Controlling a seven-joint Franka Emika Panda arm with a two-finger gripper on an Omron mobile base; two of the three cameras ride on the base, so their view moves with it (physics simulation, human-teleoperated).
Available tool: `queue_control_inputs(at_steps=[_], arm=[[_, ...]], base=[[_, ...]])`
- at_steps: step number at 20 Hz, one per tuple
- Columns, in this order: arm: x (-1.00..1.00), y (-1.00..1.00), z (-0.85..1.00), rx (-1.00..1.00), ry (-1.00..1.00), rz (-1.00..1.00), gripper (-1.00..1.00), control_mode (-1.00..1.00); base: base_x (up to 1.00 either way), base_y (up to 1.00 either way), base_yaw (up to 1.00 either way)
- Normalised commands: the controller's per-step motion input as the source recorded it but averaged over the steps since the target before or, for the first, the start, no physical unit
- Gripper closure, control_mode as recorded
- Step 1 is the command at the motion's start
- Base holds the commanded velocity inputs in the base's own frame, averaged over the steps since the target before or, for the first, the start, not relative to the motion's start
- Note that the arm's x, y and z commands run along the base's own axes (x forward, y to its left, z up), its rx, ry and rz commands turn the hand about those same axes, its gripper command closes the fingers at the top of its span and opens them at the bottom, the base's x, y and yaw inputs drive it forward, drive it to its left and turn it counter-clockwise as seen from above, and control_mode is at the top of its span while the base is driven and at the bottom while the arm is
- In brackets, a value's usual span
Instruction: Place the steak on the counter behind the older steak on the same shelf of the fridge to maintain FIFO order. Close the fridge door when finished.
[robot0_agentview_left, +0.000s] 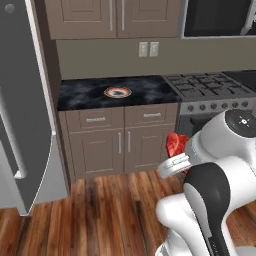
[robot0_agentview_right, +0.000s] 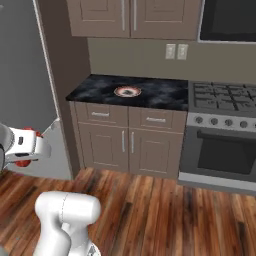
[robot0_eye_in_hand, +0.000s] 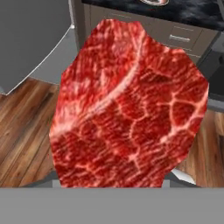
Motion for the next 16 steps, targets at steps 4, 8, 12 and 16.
queue_control_inputs(at_steps=[4, 8, 12, 16], arm=[[0.0, 0.0, 0.0, 0.0, 0.0, 0.0, 1.0, 1.0], [0.0, 0.0, 0.0, 0.0, 0.0, 0.0, 1.0, 1.0], [0.0, 0.0, 0.0, 0.0, 0.0, 0.0, 1.0, 1.0], [0.0, 0.0, 0.0, 0.0, 0.0, 0.0, 1.0, 1.0]], base=[[-0.9, 0.54, 0.21], [-0.95, 0.57, 0.29], [-0.71, 0.77, 0.33], [-0.56, 0.91, 0.28]])
